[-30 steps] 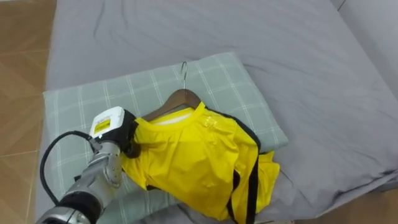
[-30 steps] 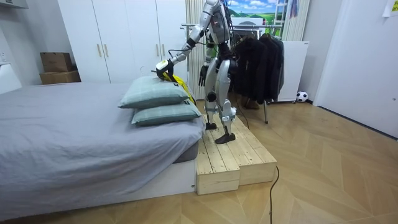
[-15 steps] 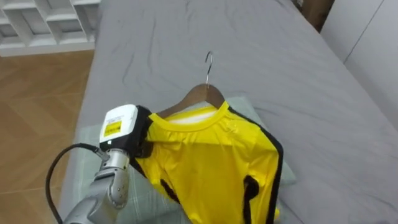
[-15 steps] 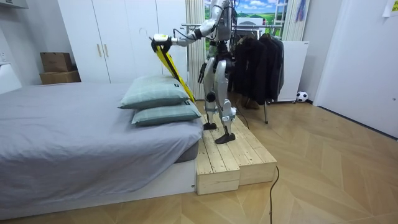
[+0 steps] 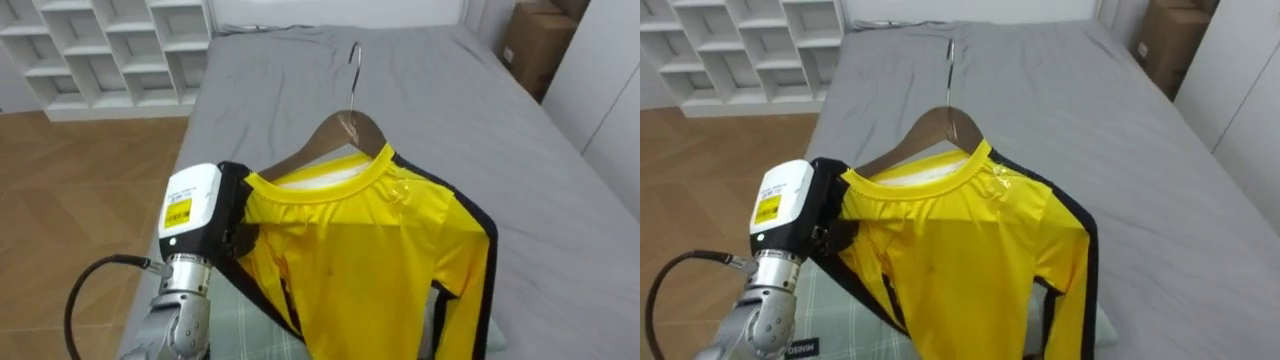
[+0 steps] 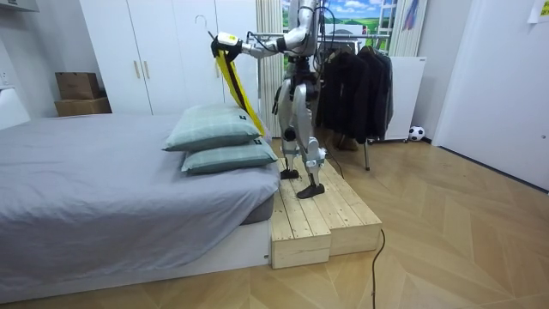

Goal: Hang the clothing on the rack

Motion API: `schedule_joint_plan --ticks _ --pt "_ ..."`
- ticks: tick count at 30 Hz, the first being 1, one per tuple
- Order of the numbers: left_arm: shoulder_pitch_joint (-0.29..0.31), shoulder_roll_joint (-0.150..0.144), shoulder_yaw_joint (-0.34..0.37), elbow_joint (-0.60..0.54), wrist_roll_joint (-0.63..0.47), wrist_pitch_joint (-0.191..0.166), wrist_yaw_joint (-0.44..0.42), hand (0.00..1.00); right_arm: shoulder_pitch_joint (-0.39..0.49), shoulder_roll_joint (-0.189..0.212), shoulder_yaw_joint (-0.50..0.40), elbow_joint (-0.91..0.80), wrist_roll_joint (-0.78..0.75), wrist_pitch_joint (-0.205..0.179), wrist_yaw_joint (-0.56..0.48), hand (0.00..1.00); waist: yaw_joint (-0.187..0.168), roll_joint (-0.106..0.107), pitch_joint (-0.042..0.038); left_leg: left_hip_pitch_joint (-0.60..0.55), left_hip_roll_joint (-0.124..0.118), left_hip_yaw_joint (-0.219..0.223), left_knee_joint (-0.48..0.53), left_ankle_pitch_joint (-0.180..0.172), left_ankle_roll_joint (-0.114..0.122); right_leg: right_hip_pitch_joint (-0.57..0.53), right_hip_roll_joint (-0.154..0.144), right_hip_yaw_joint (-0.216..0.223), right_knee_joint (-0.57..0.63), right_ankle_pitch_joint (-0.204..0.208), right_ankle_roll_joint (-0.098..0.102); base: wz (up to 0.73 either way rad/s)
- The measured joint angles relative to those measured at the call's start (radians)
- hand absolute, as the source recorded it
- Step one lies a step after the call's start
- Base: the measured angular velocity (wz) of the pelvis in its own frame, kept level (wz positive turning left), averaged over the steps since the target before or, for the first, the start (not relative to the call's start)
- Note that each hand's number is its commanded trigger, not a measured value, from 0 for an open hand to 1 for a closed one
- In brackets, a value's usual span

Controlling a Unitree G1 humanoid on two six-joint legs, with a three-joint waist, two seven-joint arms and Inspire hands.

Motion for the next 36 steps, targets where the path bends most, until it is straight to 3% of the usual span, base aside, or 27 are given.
schedule_joint_plan --ticks 9,25,36 --pt "0.039 0.002 0.029 -0.105 0.000 0.000 0.000 1.00 0.020 0.000 -0.060 0.003 -0.004 0.013 0.021 0.00 0.018 0.007 0.0040 0.044 -0.001 -0.005 -0.015 -0.004 -0.002 0.045 0.003 0.001 -0.014 -0.009 0.005 0.01" --pt "0.060 0.007 0.131 -0.125 -0.035 -0.009 0.009 1.00 0.043 -0.003 -0.141 0.014 -0.091 0.022 0.009 0.00 0.020 0.013 0.0076 0.081 0.004 -0.002 -0.023 -0.005 -0.004 0.077 0.010 0.006 -0.013 -0.015 0.003 0.00" --pt "0.090 0.021 0.182 -0.193 -0.033 -0.010 0.017 1.00 0.050 -0.024 -0.209 0.000 -0.238 0.044 -0.084 0.00 0.038 -0.016 0.0007 0.100 0.004 -0.002 -0.023 -0.007 -0.007 0.088 0.010 0.010 0.005 -0.031 0.003 0.00"
